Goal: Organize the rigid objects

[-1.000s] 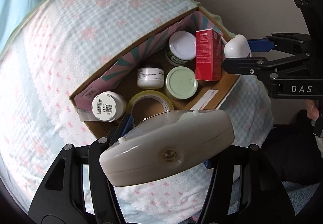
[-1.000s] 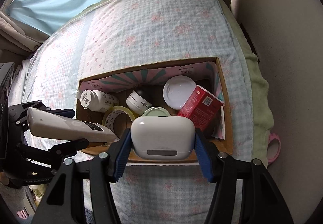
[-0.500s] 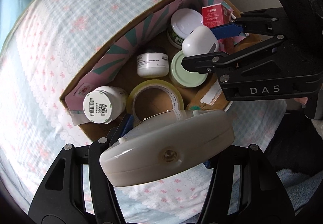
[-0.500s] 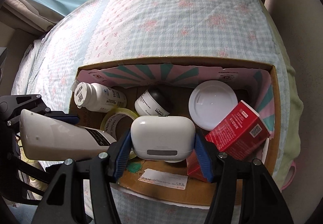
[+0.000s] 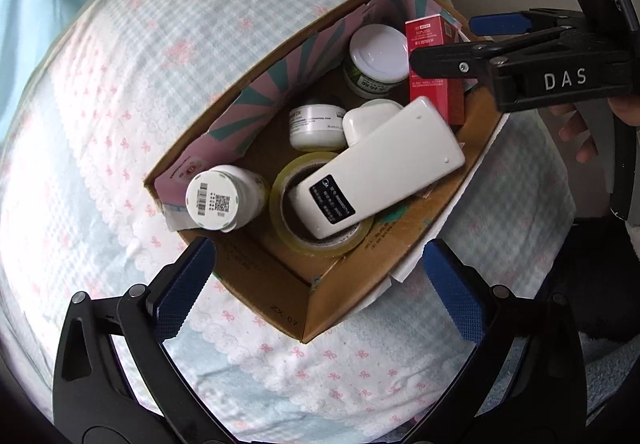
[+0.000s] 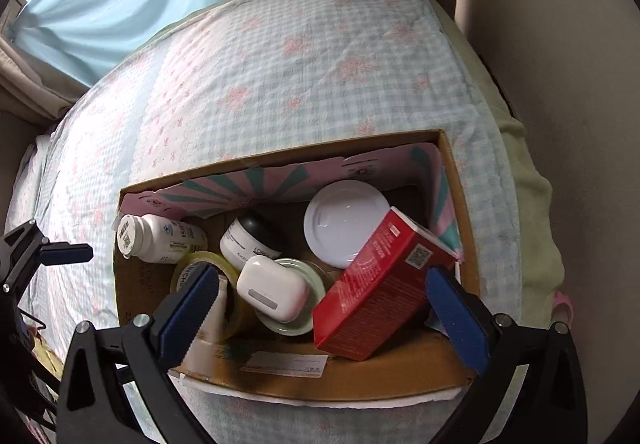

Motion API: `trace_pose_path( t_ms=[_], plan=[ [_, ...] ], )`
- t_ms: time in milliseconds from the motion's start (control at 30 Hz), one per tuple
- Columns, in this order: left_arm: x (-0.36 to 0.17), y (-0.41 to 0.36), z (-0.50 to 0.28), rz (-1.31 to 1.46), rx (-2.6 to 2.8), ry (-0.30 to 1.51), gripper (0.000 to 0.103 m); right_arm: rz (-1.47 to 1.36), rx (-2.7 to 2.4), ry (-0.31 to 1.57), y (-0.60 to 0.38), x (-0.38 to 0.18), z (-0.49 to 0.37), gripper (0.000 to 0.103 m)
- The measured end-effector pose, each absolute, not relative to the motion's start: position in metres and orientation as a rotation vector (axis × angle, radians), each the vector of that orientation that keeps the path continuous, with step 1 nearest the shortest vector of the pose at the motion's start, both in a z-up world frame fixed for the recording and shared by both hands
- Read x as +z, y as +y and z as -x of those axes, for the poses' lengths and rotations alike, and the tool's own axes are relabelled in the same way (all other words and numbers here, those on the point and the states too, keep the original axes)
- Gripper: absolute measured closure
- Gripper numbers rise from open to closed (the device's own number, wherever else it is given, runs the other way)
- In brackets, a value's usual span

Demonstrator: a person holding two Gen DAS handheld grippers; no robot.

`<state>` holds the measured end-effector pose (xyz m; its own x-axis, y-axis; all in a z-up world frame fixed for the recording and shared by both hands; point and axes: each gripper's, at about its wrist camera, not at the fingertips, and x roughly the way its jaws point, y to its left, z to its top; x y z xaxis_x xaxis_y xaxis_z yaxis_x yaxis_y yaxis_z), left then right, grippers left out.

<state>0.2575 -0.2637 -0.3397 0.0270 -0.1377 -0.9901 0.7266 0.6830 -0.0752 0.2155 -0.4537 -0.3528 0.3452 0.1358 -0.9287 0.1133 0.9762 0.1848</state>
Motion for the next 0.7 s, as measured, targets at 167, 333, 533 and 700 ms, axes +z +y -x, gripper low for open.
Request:
trace_pose_path(
  t_ms=[167, 333, 533, 700],
  plan=[
    [-0.339, -0.258, -0.254, -0.489, -0.705, 1.401, 0.0, -0.266, -0.022, 1.208, -0.465, -0.35, -0.208, 0.0],
    [-0.326, -0.247, -0.245, -0.449, -0.695, 1.385, 0.0, -0.246, -0.014, 1.209, -0.457, -0.345, -0.203, 0.0],
    [-0.309, -0.236, -0.236, -0.411, -0.686, 1.356, 0.0, -0.25, 0.011, 1.192, -0.445, -0.331, -0.188, 0.0],
    [-0.286, -0.221, -0.224, -0.39, -0.673, 1.305, 0.0, -0.245, 0.02, 1.168, -0.431, -0.313, -0.176, 0.0]
  ],
)
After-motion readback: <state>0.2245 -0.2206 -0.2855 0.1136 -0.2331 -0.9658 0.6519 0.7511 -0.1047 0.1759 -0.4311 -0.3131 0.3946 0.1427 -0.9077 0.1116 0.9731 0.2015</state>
